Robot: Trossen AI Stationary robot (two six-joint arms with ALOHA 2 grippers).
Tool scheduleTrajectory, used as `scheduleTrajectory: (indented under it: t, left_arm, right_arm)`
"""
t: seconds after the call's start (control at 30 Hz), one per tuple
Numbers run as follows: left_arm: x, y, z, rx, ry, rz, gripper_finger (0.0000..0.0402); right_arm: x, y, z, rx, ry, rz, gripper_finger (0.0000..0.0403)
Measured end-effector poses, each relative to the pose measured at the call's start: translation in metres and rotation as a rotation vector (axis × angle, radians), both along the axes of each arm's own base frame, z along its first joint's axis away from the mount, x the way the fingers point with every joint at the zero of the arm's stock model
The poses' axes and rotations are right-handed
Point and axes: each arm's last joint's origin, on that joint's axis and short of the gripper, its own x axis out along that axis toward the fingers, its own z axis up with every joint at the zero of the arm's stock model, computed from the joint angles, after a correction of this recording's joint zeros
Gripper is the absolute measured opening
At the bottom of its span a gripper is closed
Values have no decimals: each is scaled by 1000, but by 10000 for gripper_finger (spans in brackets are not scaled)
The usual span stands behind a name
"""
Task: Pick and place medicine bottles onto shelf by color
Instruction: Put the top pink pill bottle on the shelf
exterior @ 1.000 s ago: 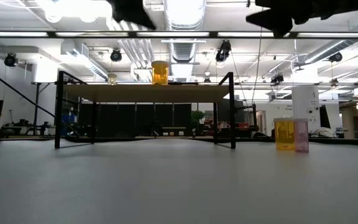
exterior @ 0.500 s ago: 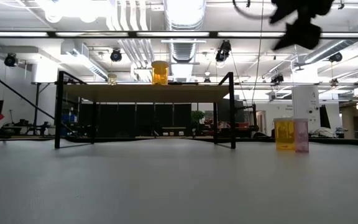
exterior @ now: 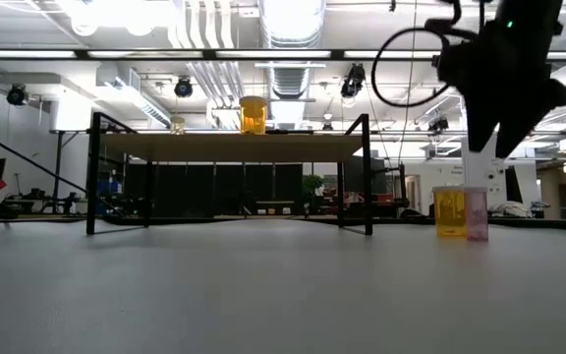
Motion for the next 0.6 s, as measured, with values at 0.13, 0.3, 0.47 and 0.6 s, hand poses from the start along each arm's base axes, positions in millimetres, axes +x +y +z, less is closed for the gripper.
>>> scheduleTrajectory:
  t: [0.13, 0.3, 0.47, 0.6]
  left_arm:
    - [-5, 2, -2, -5, -18, 0, 1]
    - [-11, 4, 2, -16, -47, 0, 1]
    - [-14, 5, 0, -16, -46, 0, 1]
    - [-13, 5, 0, -16, -47, 0, 1]
  right_arm:
    - [7, -3, -10, -39, 40, -12, 290]
    - [16, -2, -23, -49, 81, 1, 290]
    - [24, -1, -36, -56, 114, 16, 290]
    - [30, -1, -45, -60, 129, 30, 290]
